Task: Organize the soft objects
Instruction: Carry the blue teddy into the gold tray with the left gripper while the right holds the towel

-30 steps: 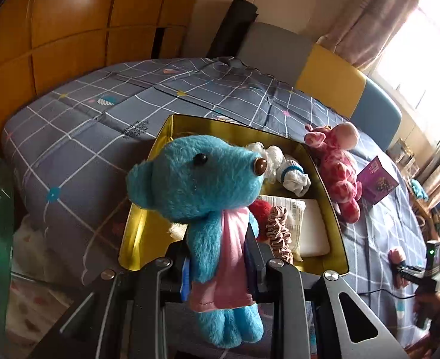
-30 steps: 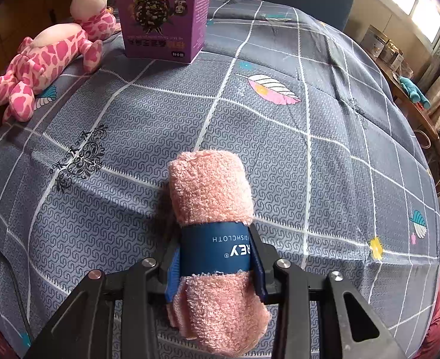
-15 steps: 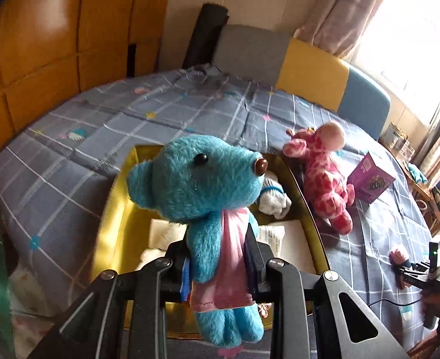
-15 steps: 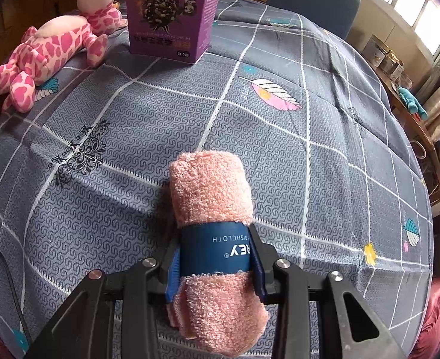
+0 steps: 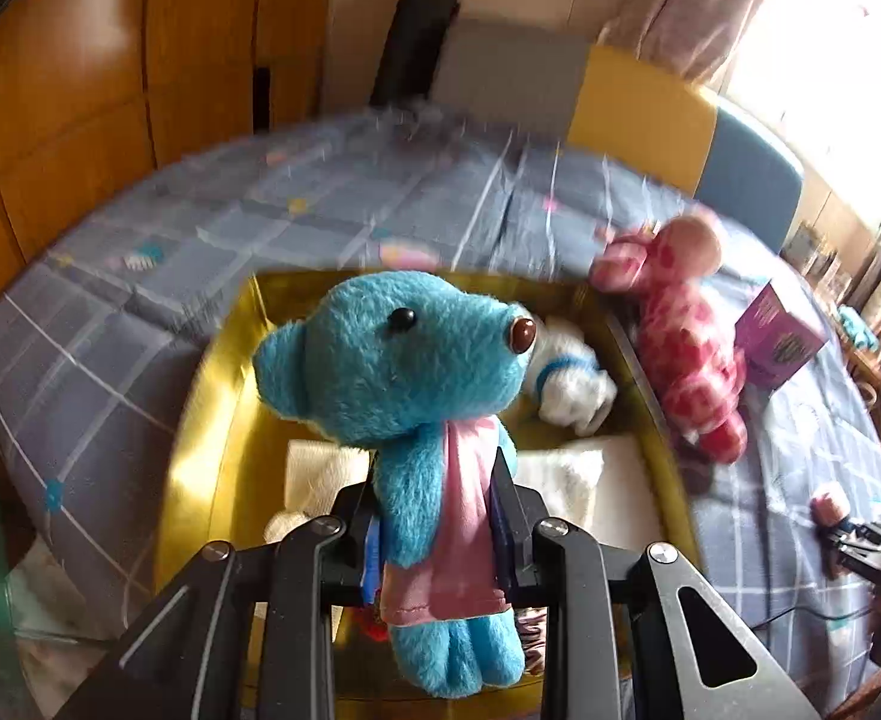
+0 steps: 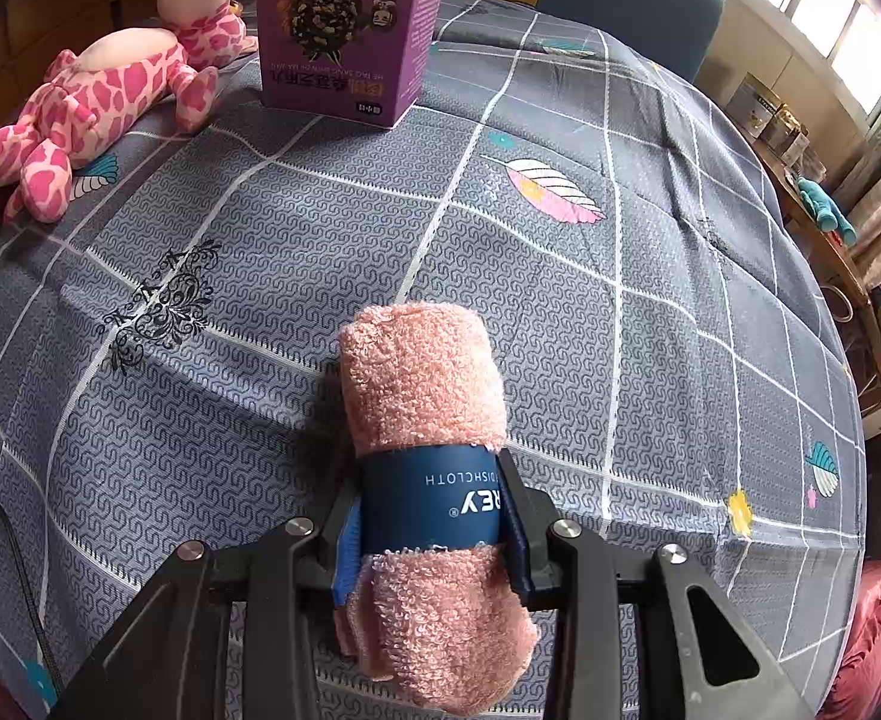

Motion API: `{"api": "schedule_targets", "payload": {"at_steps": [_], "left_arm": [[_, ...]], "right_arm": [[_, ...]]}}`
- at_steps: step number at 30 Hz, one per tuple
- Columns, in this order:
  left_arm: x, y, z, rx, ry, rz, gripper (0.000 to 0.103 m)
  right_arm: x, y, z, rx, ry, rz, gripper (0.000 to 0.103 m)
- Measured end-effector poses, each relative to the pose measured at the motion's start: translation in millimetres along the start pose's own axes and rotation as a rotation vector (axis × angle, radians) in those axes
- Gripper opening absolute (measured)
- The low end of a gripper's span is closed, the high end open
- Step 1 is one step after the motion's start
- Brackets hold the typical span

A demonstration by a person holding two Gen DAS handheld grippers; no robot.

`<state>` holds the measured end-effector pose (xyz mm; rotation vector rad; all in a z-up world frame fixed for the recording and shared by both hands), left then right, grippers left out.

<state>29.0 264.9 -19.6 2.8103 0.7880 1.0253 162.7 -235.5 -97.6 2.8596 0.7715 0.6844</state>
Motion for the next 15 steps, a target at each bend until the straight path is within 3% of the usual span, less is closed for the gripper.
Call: {"api": "schedule_targets", "payload": {"at_steps": [3, 9, 13, 15], "left_arm": [[-9.2, -5.6, 35.9, 0.042, -0.105, -0.002, 0.028], [-9.9, -4.2, 55.3, 0.097, -0.107, 0.029, 0.029], [-8.1, -2.3, 60.1, 0.128, -0.091, 0.054, 0.034], [-8.5, -5.0, 56.7, 0.134, -0.078, 0.032, 0.042]], "right_arm": [[0.3, -1.2, -0.1, -0.006, 0.001, -0.005, 0.037], [0.5, -2.1, 0.3, -0.007, 0.001, -0.013, 0.037], [0.3, -2.1, 0.1, -0.009, 0.001, -0.013, 0.037], [0.6, -2.0, 0.1, -0.010, 0.001, -0.014, 0.037]]}}
Point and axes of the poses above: each gripper's, at about its wrist camera, not at the fingertips, and z roughly the way its jaws point, y to its right, x to its top, the point moved 3 cm from there along z, roughly the way its jaws point, and after that the axes turned 5 degrees about -z, right-handed, at the moved point
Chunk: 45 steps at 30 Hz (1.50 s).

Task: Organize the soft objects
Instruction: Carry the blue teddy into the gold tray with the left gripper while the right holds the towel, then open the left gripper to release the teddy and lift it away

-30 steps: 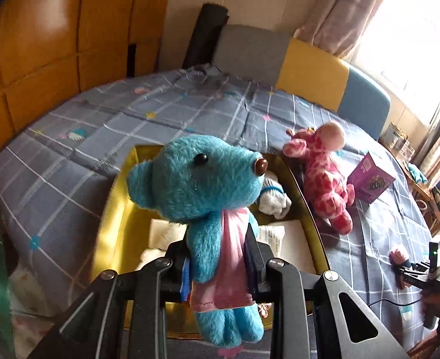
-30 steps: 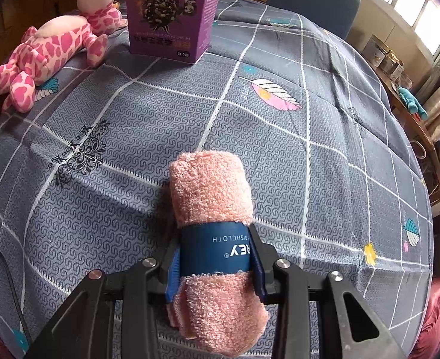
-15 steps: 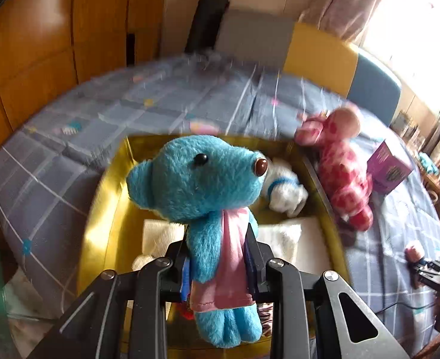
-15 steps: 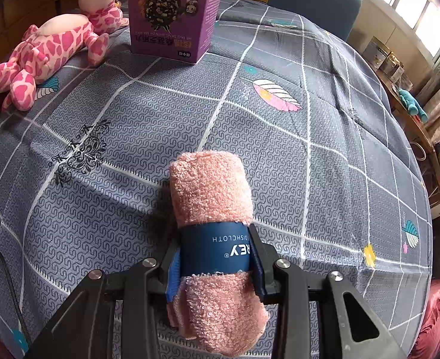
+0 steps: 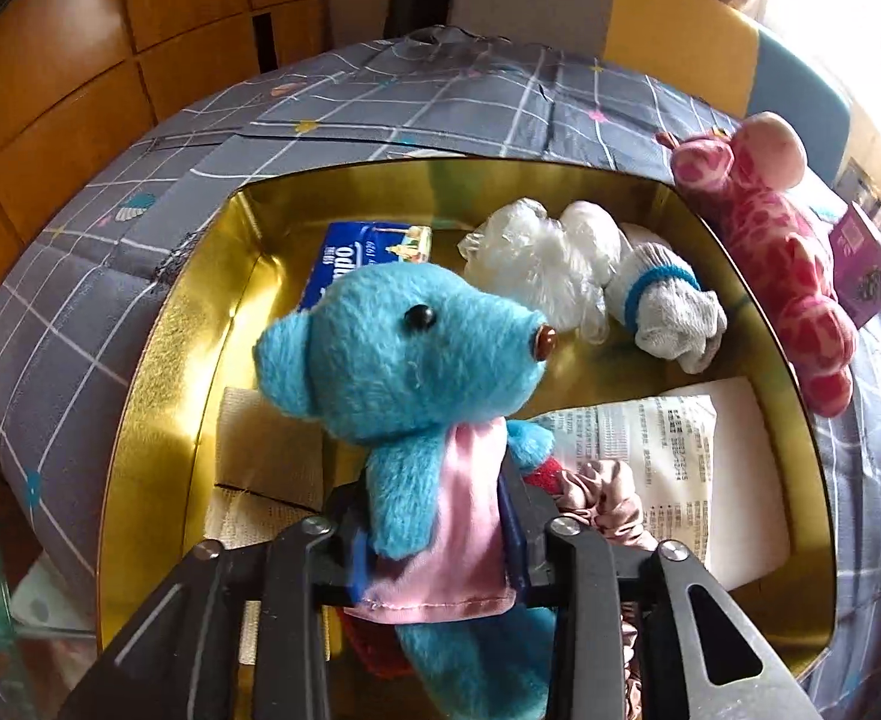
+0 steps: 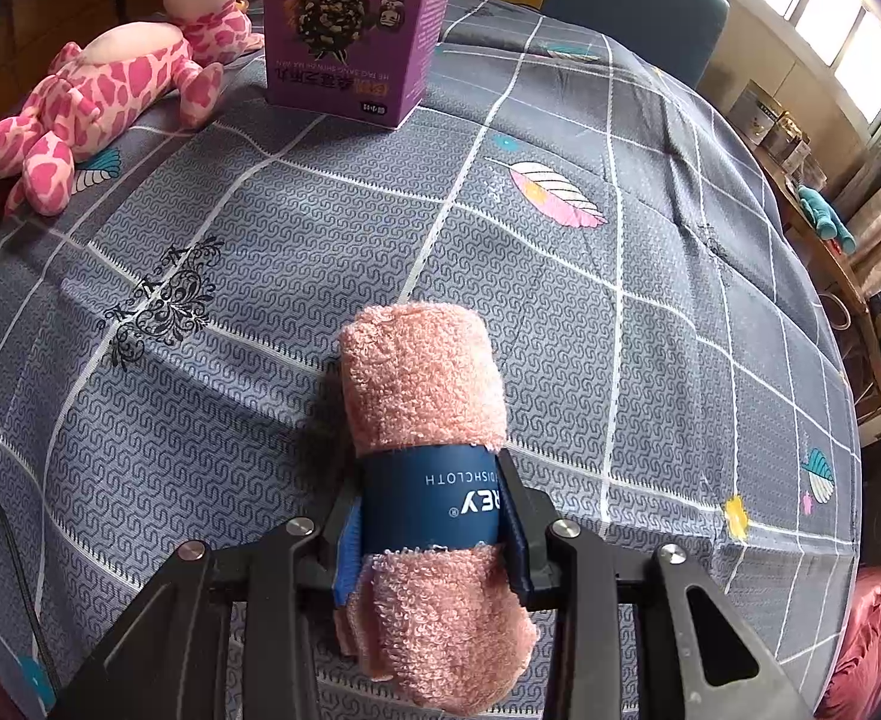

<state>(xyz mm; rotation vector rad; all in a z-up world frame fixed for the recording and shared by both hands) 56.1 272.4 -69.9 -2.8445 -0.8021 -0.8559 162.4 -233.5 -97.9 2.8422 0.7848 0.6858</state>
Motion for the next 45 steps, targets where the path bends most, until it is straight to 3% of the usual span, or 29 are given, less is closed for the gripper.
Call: {"api": "schedule_targets", "payload": {"at_steps": [4, 11, 14, 22, 33, 41, 45], "left_arm": [[-3.1, -6.1, -11.0, 0.027, 0.045, -0.004, 0.057], [-15.3, -11.6, -33.0, 0.046, 0.095, -0.023, 0.059], [-19.2, -13.7, -45.7, 0.050, 0.125, -0.031, 0.067], [-22.2, -16.3, -79.7, 0.027, 0.197, -0.034, 0.068], [-29.9, -20.4, -117.4, 0.001, 0.279, -0.017, 0.070], [-36.2, -31.1, -117.6, -0.009, 0.275, -0.054, 0.072], [-37.6, -30.3, -119.4, -0.015, 0.285, -0.049, 0.072]], "right_arm": [[0.0, 0.4, 0.1, -0.001, 0.000, -0.002, 0.037], [-0.4, -1.3, -1.5, -0.011, 0.000, -0.007, 0.037], [-0.5, -1.3, -1.9, -0.013, 0.000, -0.008, 0.037], [1.0, 0.3, -0.8, -0.020, -0.018, 0.019, 0.037], [11.0, -6.2, 0.0, -0.147, -0.088, 0.099, 0.035], [13.1, -12.1, -18.2, -0.044, -0.042, 0.229, 0.035], [15.9, -27.6, -23.6, 0.012, -0.030, 0.230, 0.035]]}}
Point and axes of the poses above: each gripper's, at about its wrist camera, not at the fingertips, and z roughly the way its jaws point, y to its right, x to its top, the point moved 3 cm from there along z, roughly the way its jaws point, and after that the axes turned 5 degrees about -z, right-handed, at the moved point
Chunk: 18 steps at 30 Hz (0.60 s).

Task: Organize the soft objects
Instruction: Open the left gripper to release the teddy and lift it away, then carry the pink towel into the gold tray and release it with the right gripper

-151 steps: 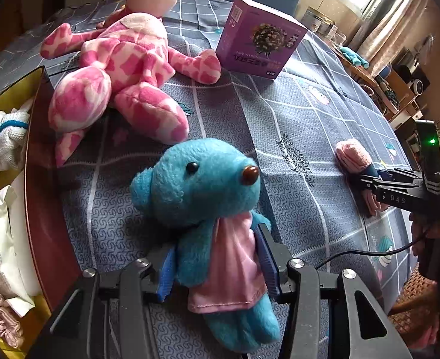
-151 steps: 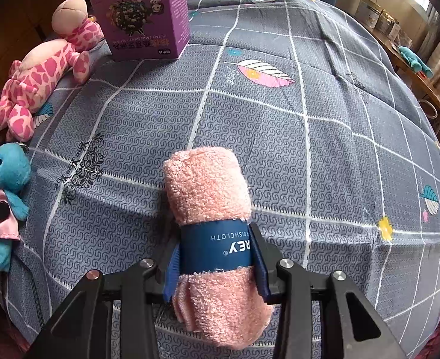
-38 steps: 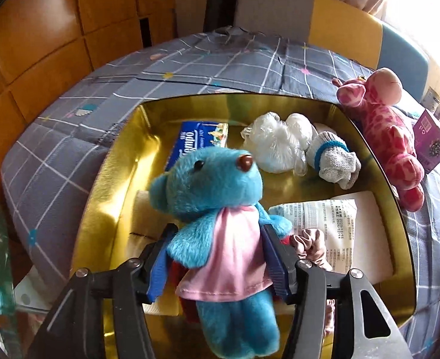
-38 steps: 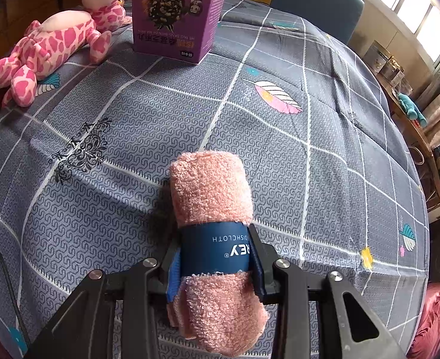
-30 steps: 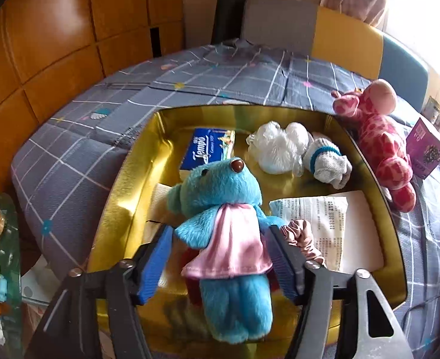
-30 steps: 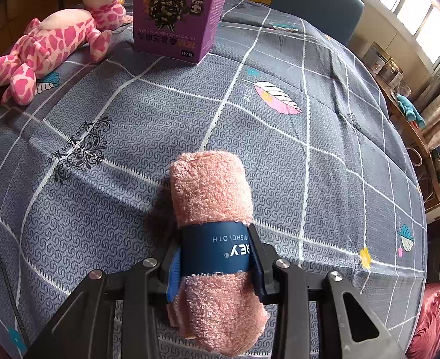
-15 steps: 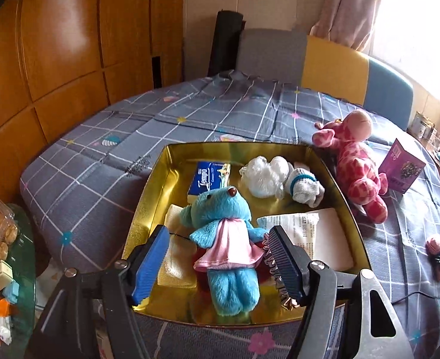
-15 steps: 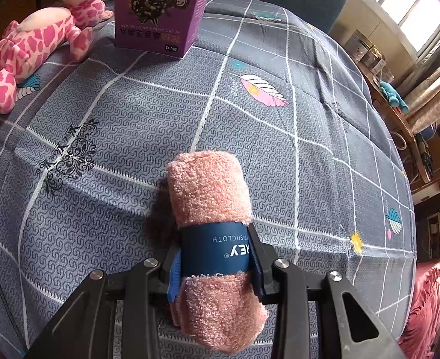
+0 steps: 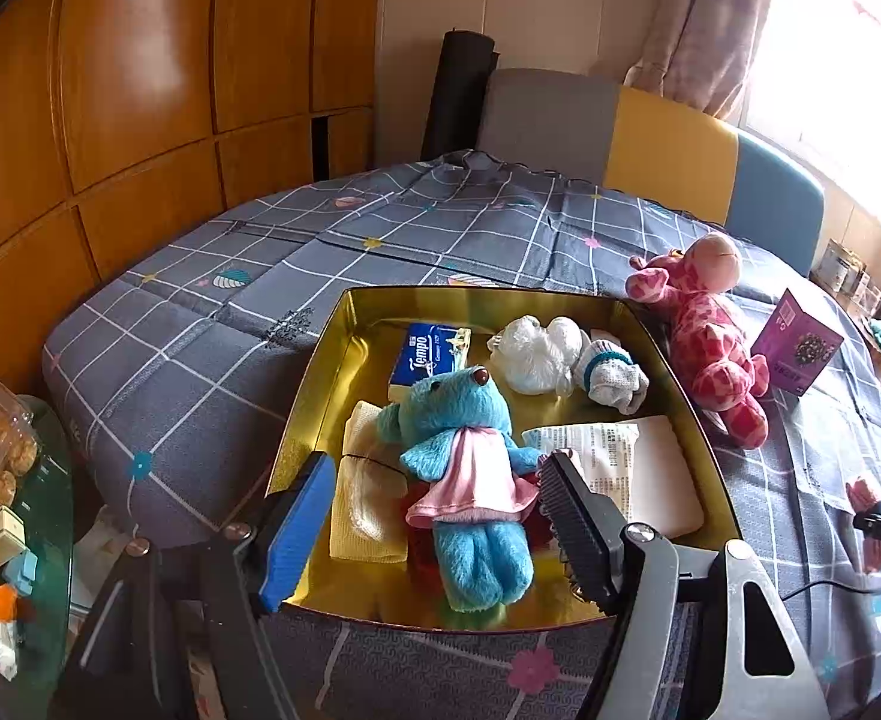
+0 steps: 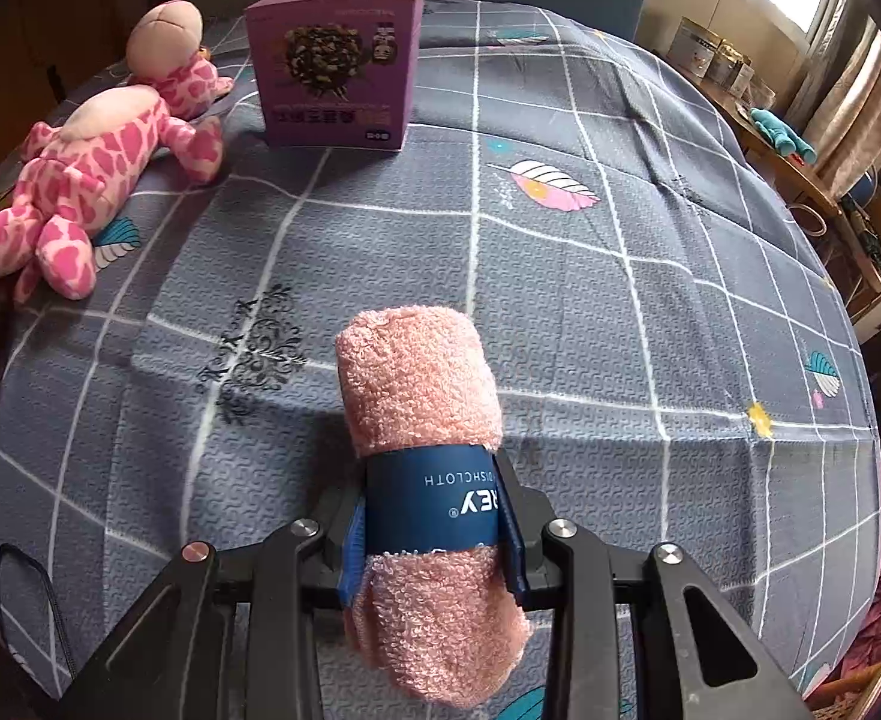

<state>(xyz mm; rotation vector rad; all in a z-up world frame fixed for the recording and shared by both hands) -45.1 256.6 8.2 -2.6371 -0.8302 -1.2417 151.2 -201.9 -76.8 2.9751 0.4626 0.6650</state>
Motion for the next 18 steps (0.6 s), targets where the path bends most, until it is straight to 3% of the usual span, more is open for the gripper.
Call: {"api": "schedule_targets", "payload": {"at_steps": [6, 14, 18], "left_arm": [[-0.6, -0.3, -2.9, -0.015, 0.005, -0.007, 0.072], [-1.6, 3.1, -4.3, -0.024, 0.002, 0.001, 0.072], [-2.4, 3.7, -3.6, -0.024, -0.003, 0.004, 0.072]], "right_arm": [[-2.5, -34.0, -19.2, 0.099, 0.037, -0.013, 0.035], [-1.5, -111.4, -34.7, 0.271, 0.045, -0.122, 0.035], [-5.5, -140.1, -26.0, 0.287, 0.010, -0.151, 0.035]]}}
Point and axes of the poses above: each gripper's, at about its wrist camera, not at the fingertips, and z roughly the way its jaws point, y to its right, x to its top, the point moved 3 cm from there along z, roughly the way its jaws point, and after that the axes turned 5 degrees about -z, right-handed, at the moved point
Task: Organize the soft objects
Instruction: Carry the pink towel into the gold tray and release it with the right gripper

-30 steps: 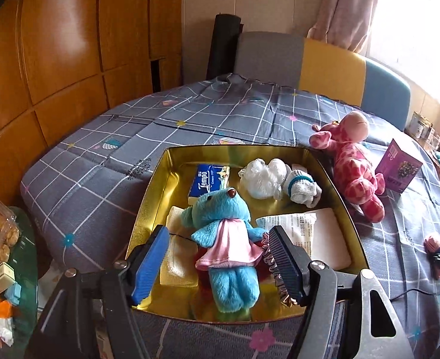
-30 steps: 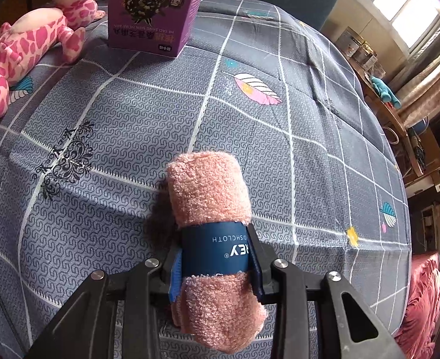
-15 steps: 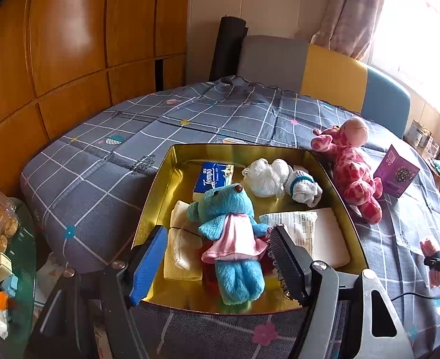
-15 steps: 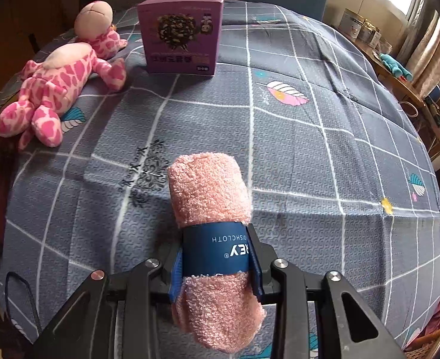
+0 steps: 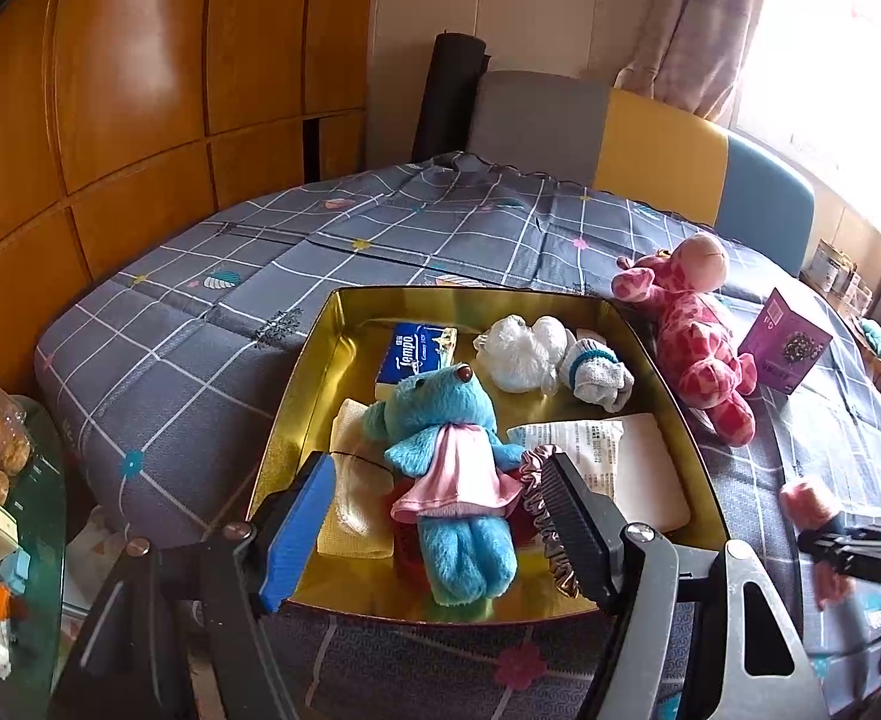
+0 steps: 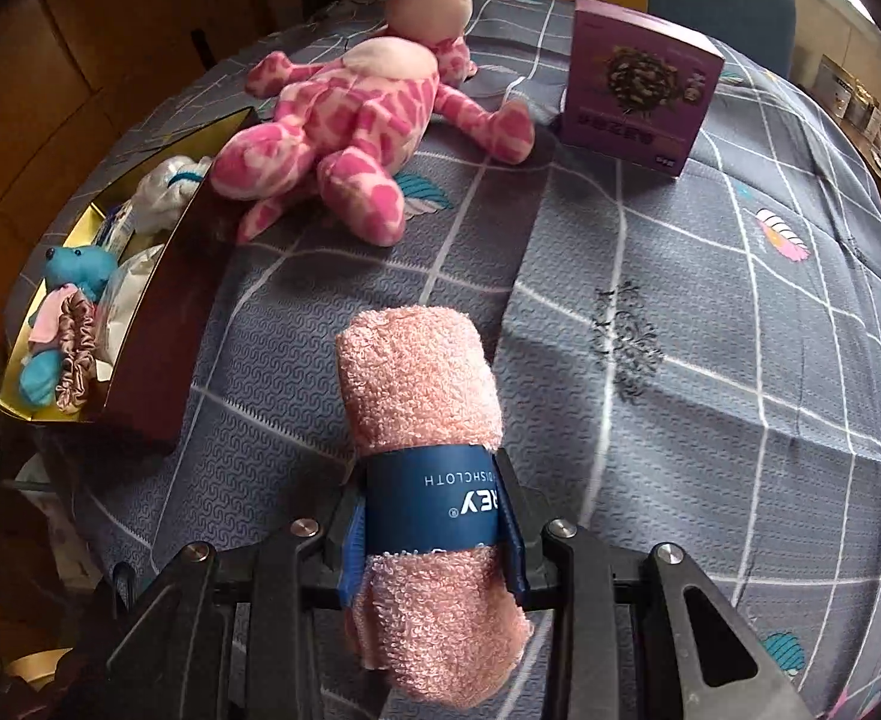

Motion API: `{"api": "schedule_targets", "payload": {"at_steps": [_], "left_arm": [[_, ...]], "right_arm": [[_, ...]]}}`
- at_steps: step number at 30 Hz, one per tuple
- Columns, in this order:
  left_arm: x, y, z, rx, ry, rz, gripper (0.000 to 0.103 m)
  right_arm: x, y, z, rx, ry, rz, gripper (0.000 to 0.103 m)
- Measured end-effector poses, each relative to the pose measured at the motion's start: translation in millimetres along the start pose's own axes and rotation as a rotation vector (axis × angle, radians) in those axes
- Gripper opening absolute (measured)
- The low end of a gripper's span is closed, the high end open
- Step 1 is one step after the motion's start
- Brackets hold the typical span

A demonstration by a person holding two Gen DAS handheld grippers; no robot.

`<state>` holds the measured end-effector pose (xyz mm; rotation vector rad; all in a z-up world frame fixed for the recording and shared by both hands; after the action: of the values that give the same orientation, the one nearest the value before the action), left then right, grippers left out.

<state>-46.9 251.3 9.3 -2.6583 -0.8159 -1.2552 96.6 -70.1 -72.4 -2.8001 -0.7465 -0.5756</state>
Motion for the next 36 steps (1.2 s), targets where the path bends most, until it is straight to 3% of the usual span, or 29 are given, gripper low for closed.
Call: {"api": "schedule_targets", "payload": {"at_steps": [4, 10, 14, 19, 24, 28, 36], "left_arm": [[0.2, -0.9, -0.7, 0.001, -0.001, 0.001, 0.072], [-0.3, -16.9, -5.6, 0.038, 0.000, -0.020, 0.072], [0.9, -29.1, -10.6, 0.057, 0.007, -0.039, 0.072], [3.7, -38.1, -16.7, 0.067, 0.024, -0.054, 0.072], [3.1, -42.7, -13.8, 0.077, 0.017, -0.066, 0.074], [0.9, -44.9, -9.3, 0.078, 0.000, -0.075, 0.074], [-1.5, -46.0, -3.9, 0.087, -0.017, -0.089, 0.080]], "right_arm": [[-5.7, -14.0, 16.9, -0.004, -0.037, -0.013, 0.035], [22.8, -44.6, -12.0, 0.075, 0.099, -0.030, 0.034], [51.1, -89.9, -24.4, 0.165, 0.152, -0.097, 0.034], [82.3, -154.5, -18.1, 0.228, 0.144, -0.182, 0.034], [111.0, -194.9, 16.1, 0.182, 0.131, -0.204, 0.034], [118.0, -199.4, 55.1, 0.060, 0.095, -0.226, 0.038], [113.9, -199.8, 57.0, 0.071, 0.108, -0.239, 0.046]]}}
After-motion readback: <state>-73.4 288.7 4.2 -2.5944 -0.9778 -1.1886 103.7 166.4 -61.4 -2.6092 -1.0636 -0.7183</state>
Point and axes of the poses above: each gripper's, at about its wrist camera, not at the fingertips, and z roughly the way its jaws point, y to its right, x to its top, the point moved 3 cm from there along z, roughly the way its jaws point, and after that the axes turned 5 degrees about -z, right-handed, at the moved point
